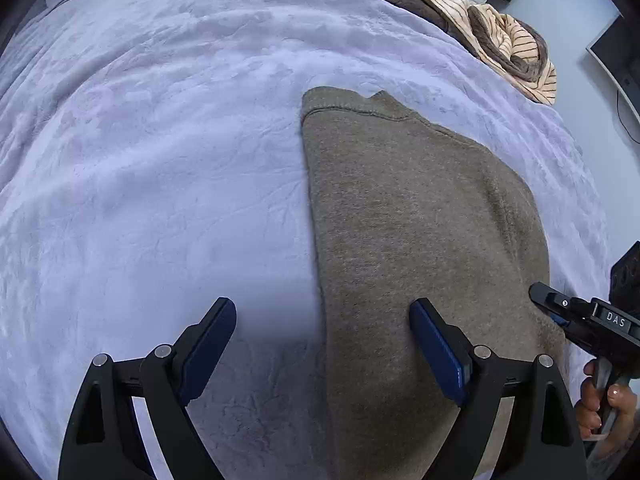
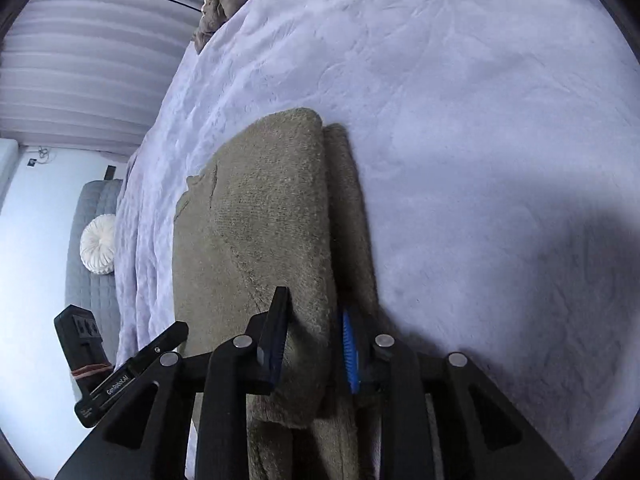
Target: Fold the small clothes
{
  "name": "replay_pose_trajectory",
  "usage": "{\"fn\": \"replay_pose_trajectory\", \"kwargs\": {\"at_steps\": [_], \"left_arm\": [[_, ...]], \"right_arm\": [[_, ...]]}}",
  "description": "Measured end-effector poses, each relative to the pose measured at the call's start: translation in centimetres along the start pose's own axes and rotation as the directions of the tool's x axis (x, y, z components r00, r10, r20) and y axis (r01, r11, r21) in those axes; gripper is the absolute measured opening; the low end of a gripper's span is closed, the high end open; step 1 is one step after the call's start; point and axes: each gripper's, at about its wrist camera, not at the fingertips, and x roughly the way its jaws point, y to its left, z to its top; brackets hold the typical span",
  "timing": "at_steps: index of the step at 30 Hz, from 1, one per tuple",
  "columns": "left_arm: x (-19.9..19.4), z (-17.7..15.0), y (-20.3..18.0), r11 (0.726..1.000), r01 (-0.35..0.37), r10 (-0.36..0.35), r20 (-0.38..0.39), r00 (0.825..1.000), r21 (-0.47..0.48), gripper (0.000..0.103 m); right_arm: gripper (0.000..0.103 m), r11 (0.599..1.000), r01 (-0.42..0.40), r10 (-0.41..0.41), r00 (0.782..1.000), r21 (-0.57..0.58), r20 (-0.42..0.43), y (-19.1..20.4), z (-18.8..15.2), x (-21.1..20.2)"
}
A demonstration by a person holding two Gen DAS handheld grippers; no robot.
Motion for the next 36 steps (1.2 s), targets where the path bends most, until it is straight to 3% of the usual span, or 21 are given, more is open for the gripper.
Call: {"fn": "replay_pose_trajectory", "kwargs": {"at_steps": [2, 4, 6, 8, 10, 11, 12, 13, 14, 19, 22, 24, 26, 29, 33, 36], "left_arm": [[-0.6, -0.1, 0.5, 1.000, -0.021, 0.021, -0.009, 1.000, 0.011, 0.090], [-1.4, -0.2, 0.9, 0.999, -0.035, 0.036, -0.020, 0.999, 0.026, 0.090], [-2.1, -0.7, 1.1, 0.999, -0.016, 0.018, -0.037, 0.999, 0.046, 0.090], [-2.5, -1.5, 1.1, 0.998, 0.021, -0.016, -0.070, 0.997, 0.061, 0.090], [-2.4, -2.7, 0.9, 0.996, 0.069, -0.062, -0.116, 0.991, 0.054, 0.089], [-2.3, -3.4, 0.8, 0.994, 0.096, -0.089, -0.132, 0.987, 0.048, 0.089], [-2.3, -4.0, 0.6, 0.993, 0.105, -0.098, -0.135, 0.986, 0.049, 0.079], [-2.2, -4.8, 0.3, 0.993, 0.103, -0.094, -0.141, 0.985, 0.058, 0.074], [-1.9, -5.6, 0.0, 0.993, 0.097, -0.085, -0.159, 0.984, 0.069, 0.067], [-0.6, -9.4, -0.5, 0.993, 0.049, -0.031, -0.169, 0.985, 0.103, 0.067], [-1.1, -9.7, -0.4, 0.996, 0.048, -0.034, -0.165, 0.986, 0.081, 0.067], [-1.4, -9.7, -0.3, 0.996, 0.048, -0.034, -0.167, 0.985, 0.080, 0.067], [-1.5, -9.6, -0.3, 0.996, 0.040, -0.026, -0.171, 0.985, 0.081, 0.067], [-1.7, -9.2, -0.1, 0.996, 0.033, -0.018, -0.174, 0.985, 0.081, 0.067], [-1.7, -8.9, -0.7, 0.996, 0.011, 0.004, -0.173, 0.985, 0.083, 0.067], [-1.6, -8.6, -0.9, 0.997, 0.007, 0.007, -0.174, 0.985, 0.080, 0.067]], "right_arm": [[0.030, 0.997, 0.071, -0.071, 0.997, -0.023, 0.013, 0.7, -0.4, -1.0], [0.034, 0.996, 0.083, -0.083, 0.997, -0.040, 0.012, 1.1, -1.1, -2.2], [0.035, 0.999, 0.024, -0.024, 1.000, -0.043, 0.008, 1.7, -1.8, -3.6], [0.050, 0.997, -0.052, 0.052, 0.999, -0.048, -0.011, 2.5, -2.8, -4.7], [0.054, 0.996, -0.067, 0.063, 0.997, -0.067, -0.051, 2.9, -4.0, -5.2], [0.054, 0.996, -0.037, 0.031, 0.997, -0.082, -0.074, 3.1, -4.7, -5.0], [0.036, 0.995, 0.000, -0.008, 0.996, -0.098, -0.085, 3.4, -5.0, -4.5], [0.008, 0.992, 0.044, -0.055, 0.994, -0.119, -0.092, 3.8, -5.6, -3.8], [0.008, 0.987, 0.087, -0.099, 0.991, -0.132, -0.087, 3.7, -6.0, -3.8], [0.007, 0.970, 0.196, -0.210, 0.973, -0.143, -0.094, 1.0, -7.8, -2.2], [0.007, 0.982, 0.174, -0.181, 0.979, -0.079, -0.091, -0.2, -8.5, -2.9], [0.007, 0.975, 0.204, -0.211, 0.975, -0.088, -0.073, 0.3, -8.5, -4.0], [0.007, 0.964, 0.247, -0.250, 0.968, -0.095, -0.031, 1.0, -8.3, -5.3], [0.009, 0.969, 0.208, -0.202, 0.978, -0.134, 0.056, 2.6, -7.5, -7.7], [0.009, 0.963, 0.160, -0.147, 0.987, -0.218, 0.072, 4.8, -5.5, -6.9], [0.009, 0.936, 0.212, -0.212, 0.977, -0.280, 0.031, 5.8, -4.6, -3.5]]}}
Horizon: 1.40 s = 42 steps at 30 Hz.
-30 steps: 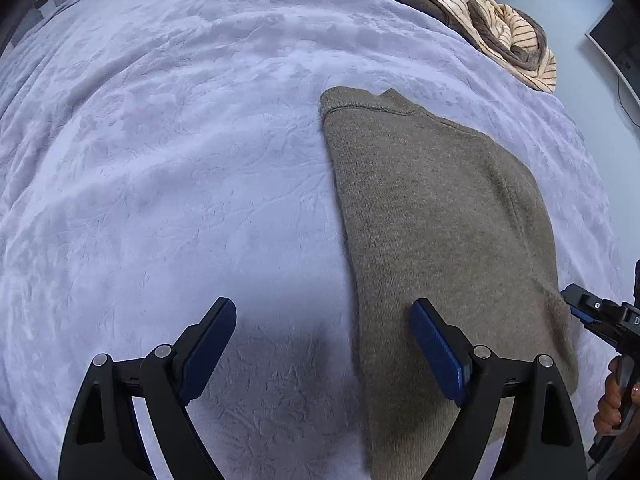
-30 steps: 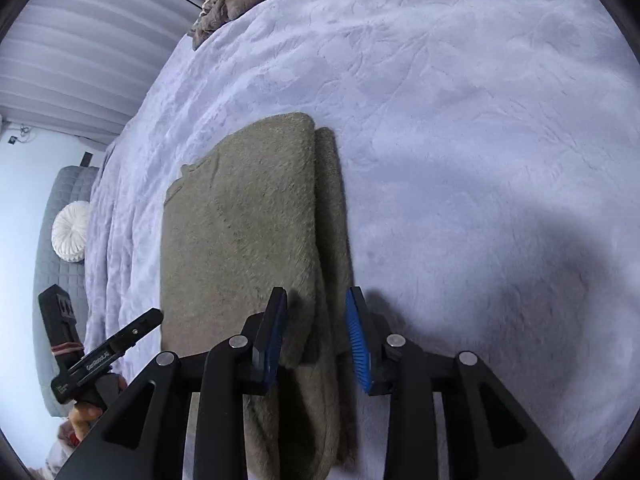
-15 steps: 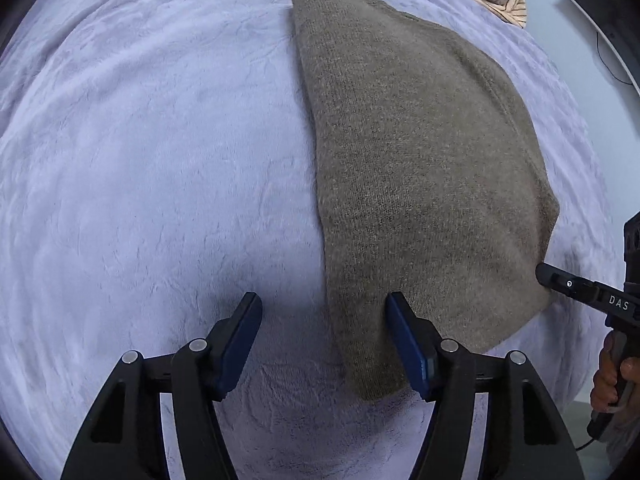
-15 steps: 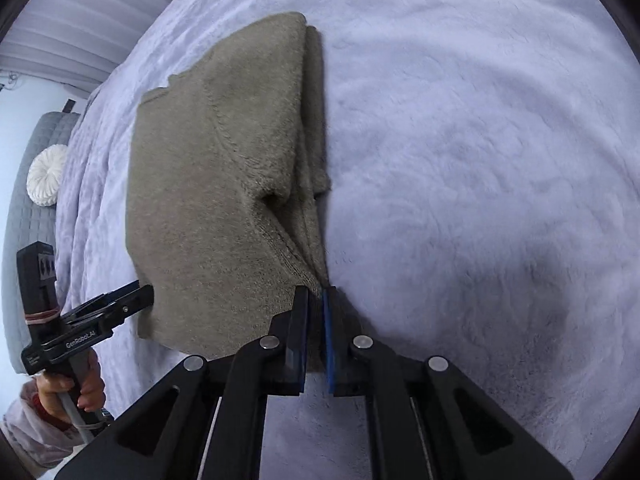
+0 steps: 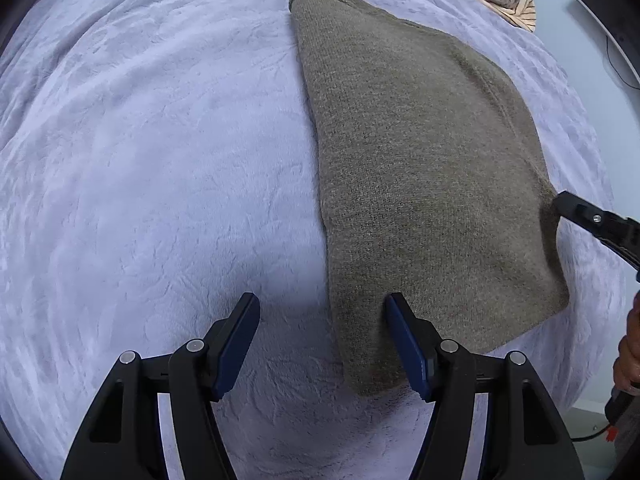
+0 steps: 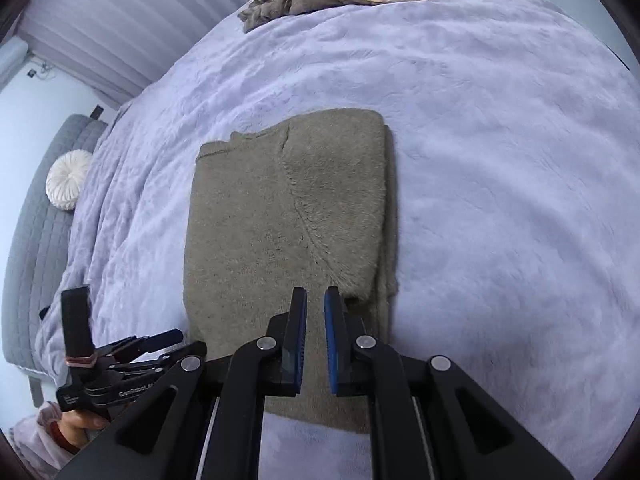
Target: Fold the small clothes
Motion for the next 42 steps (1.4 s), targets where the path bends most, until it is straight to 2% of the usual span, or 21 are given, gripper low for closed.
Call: {"fn": "replay_pose_trajectory", "kwargs": {"at_steps": [2, 4, 6, 10, 12, 13, 29, 31, 32, 37, 38, 42], "left_arm": [[0.2, 0.3, -0.3, 1.000, 0.007, -0.007, -0.003, 1.000, -0.008, 0.067], [0.3, 0.5, -0.3, 1.000, 0.012, -0.012, -0.006, 1.000, -0.012, 0.067], [0.2, 0.4, -0.2, 1.000, 0.010, -0.011, -0.008, 1.000, -0.012, 0.067], [0.1, 0.5, -0.2, 1.000, 0.004, -0.004, -0.011, 1.000, -0.014, 0.067], [0.2, 0.8, -0.4, 1.000, -0.001, 0.001, -0.012, 1.000, -0.017, 0.067], [0.1, 0.6, -0.3, 1.000, -0.003, 0.003, -0.011, 1.000, -0.017, 0.067], [-0.1, 0.7, -0.5, 1.000, -0.023, 0.023, -0.029, 0.999, -0.013, 0.067], [-0.1, 0.9, -0.4, 0.999, -0.036, 0.036, -0.036, 0.999, -0.013, 0.076], [-0.3, 1.0, -0.3, 0.999, -0.049, 0.049, -0.029, 0.998, -0.017, 0.090], [-1.7, 1.5, 0.2, 0.998, -0.050, 0.050, 0.023, 0.998, -0.032, 0.093], [-1.9, 1.6, 0.4, 0.998, -0.051, 0.052, 0.029, 0.998, -0.042, 0.103], [-2.5, 2.6, 1.3, 0.994, -0.062, 0.067, 0.056, 0.996, -0.085, 0.103]], "right_arm": [[0.005, 0.999, 0.037, -0.036, 0.998, 0.026, -0.053, -1.1, -0.1, 1.9], [0.000, 0.997, 0.019, -0.015, 0.999, 0.076, -0.052, -1.9, -0.2, 2.6], [0.000, 0.993, -0.007, 0.012, 0.999, 0.118, -0.048, -2.8, -0.5, 2.2], [0.000, 0.991, -0.017, 0.023, 0.999, 0.131, -0.045, -3.2, -1.0, 1.1], [0.000, 0.991, -0.004, 0.010, 0.999, 0.137, -0.048, -3.3, -1.3, 0.4], [0.005, 0.990, 0.006, 0.000, 0.999, 0.142, -0.049, -3.3, -1.4, 0.2], [0.006, 0.971, 0.005, 0.013, 0.997, 0.240, -0.074, -5.5, -2.1, -0.4], [0.006, 0.970, 0.008, 0.011, 0.997, 0.242, -0.075, -5.6, -2.1, -0.4], [0.006, 0.970, 0.008, 0.011, 0.997, 0.244, -0.076, -5.7, -2.1, -0.4], [0.006, 0.969, 0.009, 0.010, 0.997, 0.246, -0.077, -5.8, -2.1, -0.5], [0.006, 0.969, 0.009, 0.010, 0.997, 0.246, -0.078, -5.9, -2.1, -0.5], [0.006, 0.969, 0.011, 0.010, 0.996, 0.248, -0.086, -6.2, -1.9, -0.4]]}}
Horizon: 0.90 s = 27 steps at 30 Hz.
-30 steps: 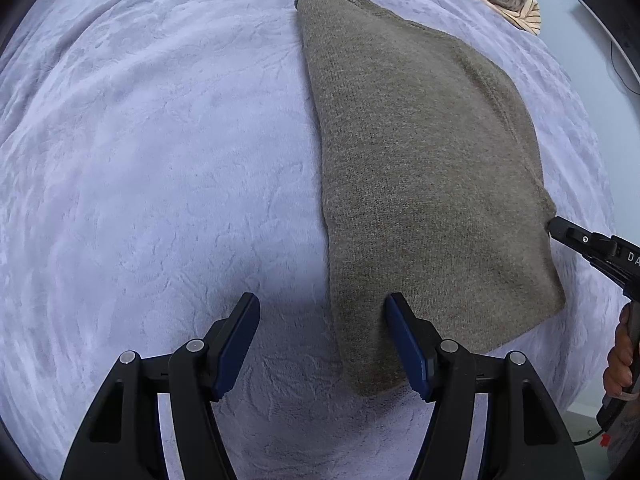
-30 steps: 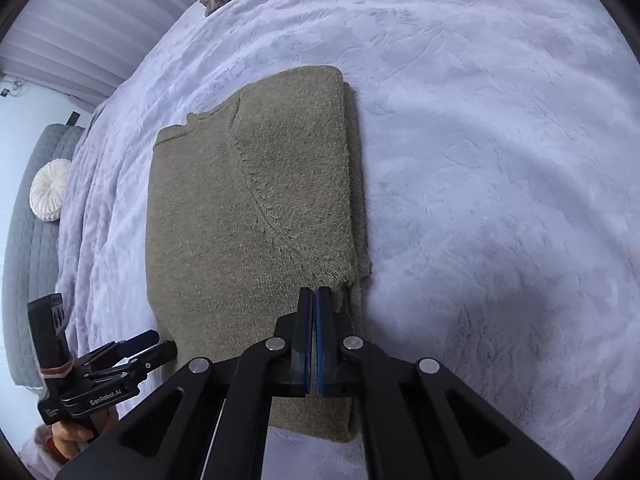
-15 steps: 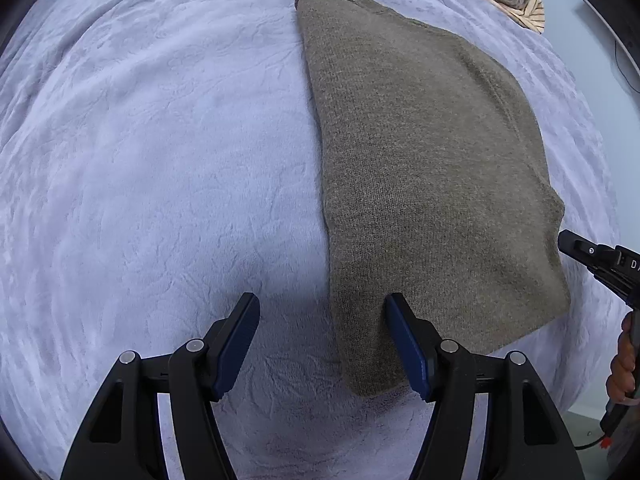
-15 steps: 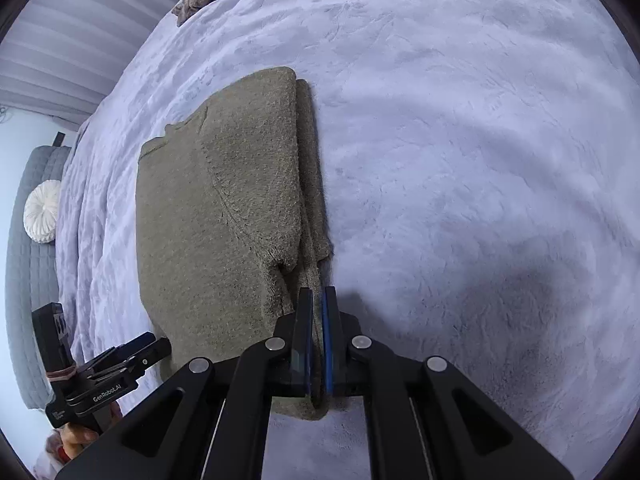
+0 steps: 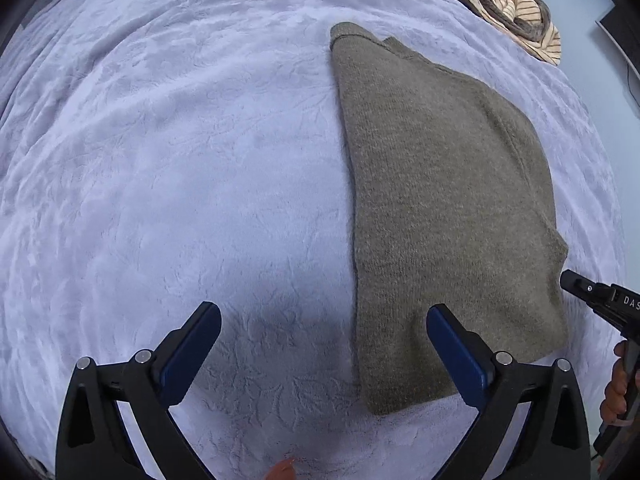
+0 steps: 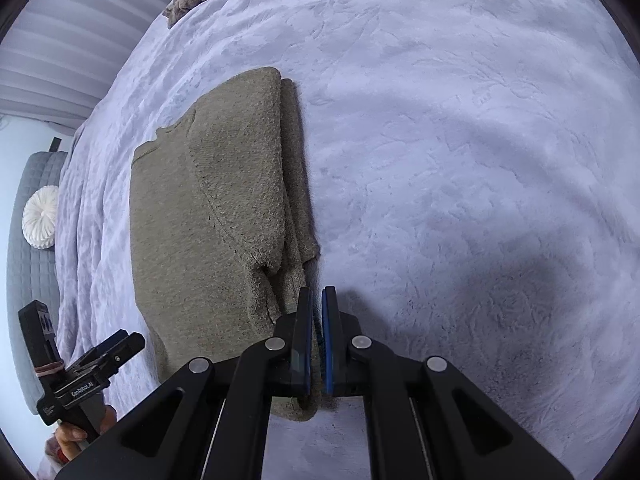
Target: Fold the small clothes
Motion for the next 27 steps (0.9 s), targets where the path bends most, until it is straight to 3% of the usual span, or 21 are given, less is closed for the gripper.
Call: {"fn": "replay_pose_trajectory", "kwargs": {"at_steps": [3, 5, 6, 7, 9, 12, 20, 21, 24, 27], "left_arm": [[0.3, 0.7, 1.0, 0.999, 0.021, -0.022, -0.009, 1.000, -0.039, 0.103], [0.7, 1.4, 1.4, 0.997, 0.047, -0.048, -0.012, 0.999, -0.066, 0.103], [0.8, 1.8, 1.5, 0.996, 0.052, -0.053, -0.010, 0.999, -0.072, 0.103], [1.0, 2.2, 1.6, 0.996, 0.050, -0.051, -0.009, 0.999, -0.078, 0.103], [1.5, 3.2, 1.7, 0.996, 0.039, -0.040, -0.014, 0.999, -0.083, 0.103], [1.8, 4.4, 1.0, 0.993, 0.082, -0.083, -0.011, 0.996, -0.084, 0.103], [3.3, 8.3, -1.4, 0.988, 0.118, -0.115, 0.033, 0.993, -0.102, 0.103], [3.6, 8.4, -1.6, 0.988, 0.119, -0.117, 0.031, 0.993, -0.102, 0.103], [4.3, 8.6, -2.3, 0.988, 0.119, -0.117, 0.024, 0.993, -0.097, 0.103], [4.7, 8.7, -2.6, 0.988, 0.118, -0.117, 0.021, 0.993, -0.097, 0.103]], "right_arm": [[0.009, 1.000, -0.001, 0.001, 1.000, -0.006, 0.005, -0.1, 0.3, -0.2], [0.027, 1.000, -0.011, 0.011, 1.000, -0.010, 0.015, -0.1, 0.6, -0.3], [0.050, 1.000, -0.020, 0.020, 1.000, -0.010, 0.023, -0.1, 0.8, -0.5], [0.057, 0.999, -0.036, 0.036, 0.999, -0.009, 0.032, -0.1, 1.0, -0.7], [0.057, 0.998, -0.063, 0.063, 0.997, -0.015, 0.041, 0.0, 1.8, -0.8], [0.057, 0.997, -0.070, 0.072, 0.996, -0.025, 0.057, 0.3, 3.1, -0.7], [0.055, 0.993, -0.116, 0.117, 0.992, -0.019, 0.050, 0.8, 6.6, 1.7], [0.052, 0.992, -0.127, 0.128, 0.991, -0.019, 0.046, 1.0, 7.0, 2.2], [0.008, 0.988, -0.151, 0.152, 0.988, -0.020, 0.012, 1.5, 7.9, 3.6], [0.008, 0.982, -0.113, 0.124, 0.990, -0.153, 0.065, 3.6, 7.5, 2.3]]}}
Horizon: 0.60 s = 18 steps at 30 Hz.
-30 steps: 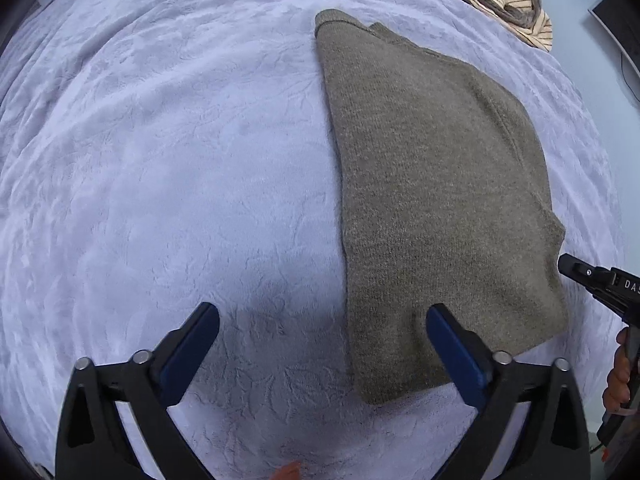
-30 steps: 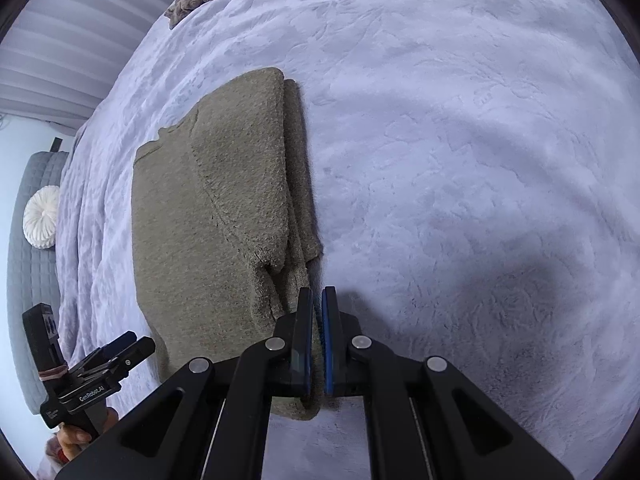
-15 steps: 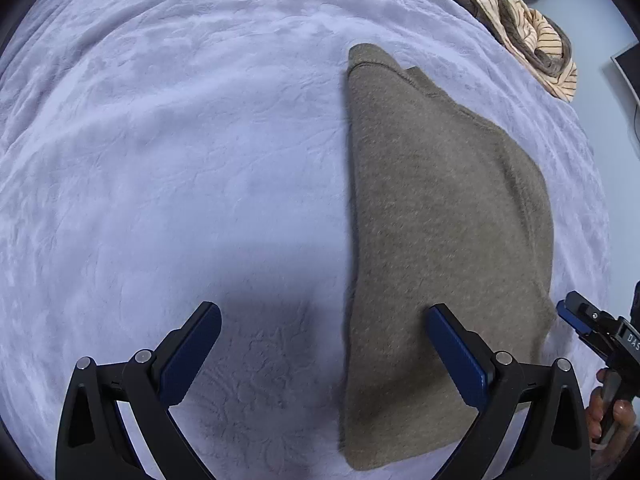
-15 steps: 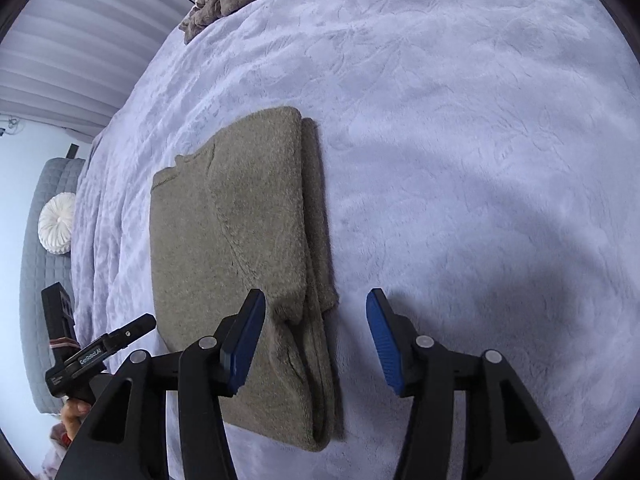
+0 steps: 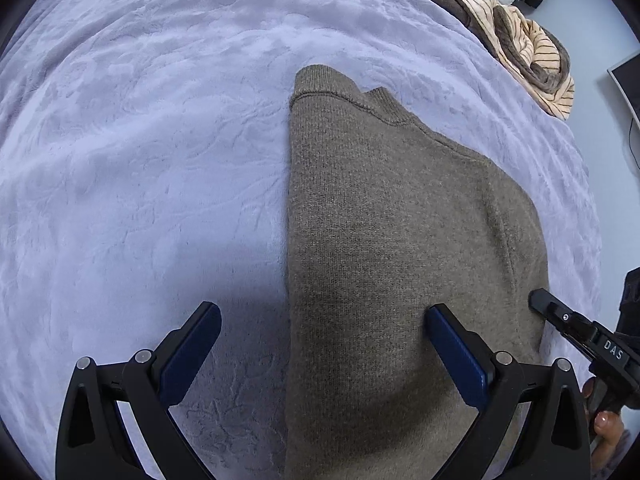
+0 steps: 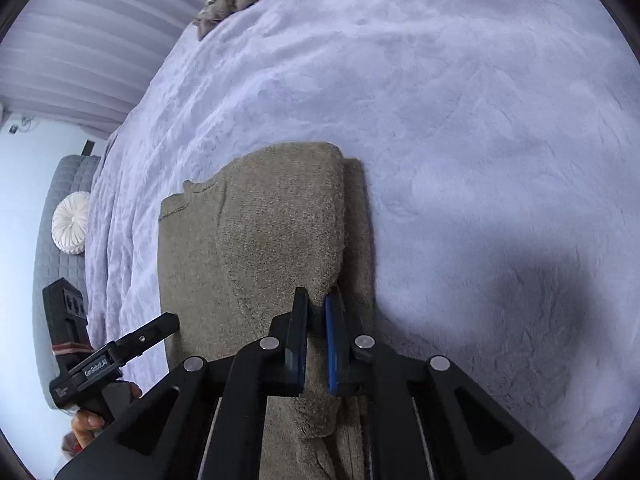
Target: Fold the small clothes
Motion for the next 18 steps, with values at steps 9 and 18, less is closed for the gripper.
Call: {"fn": "replay_pose_trajectory", "kwargs": {"at_steps": [9, 18], "left_arm": [[0.6, -0.2, -1.0, 0.999, -0.018, 0.018, -0.011, 1.000, 0.035, 0.103], [0.7, 0.0, -0.6, 1.000, -0.014, 0.014, -0.017, 1.000, 0.026, 0.103]], "right_arm": [[0.008, 0.996, 0.082, -0.083, 0.996, -0.024, -0.037, -1.7, -0.4, 1.2], [0.026, 0.997, 0.019, -0.012, 0.997, 0.075, -0.082, -3.0, -1.7, -1.2]]}}
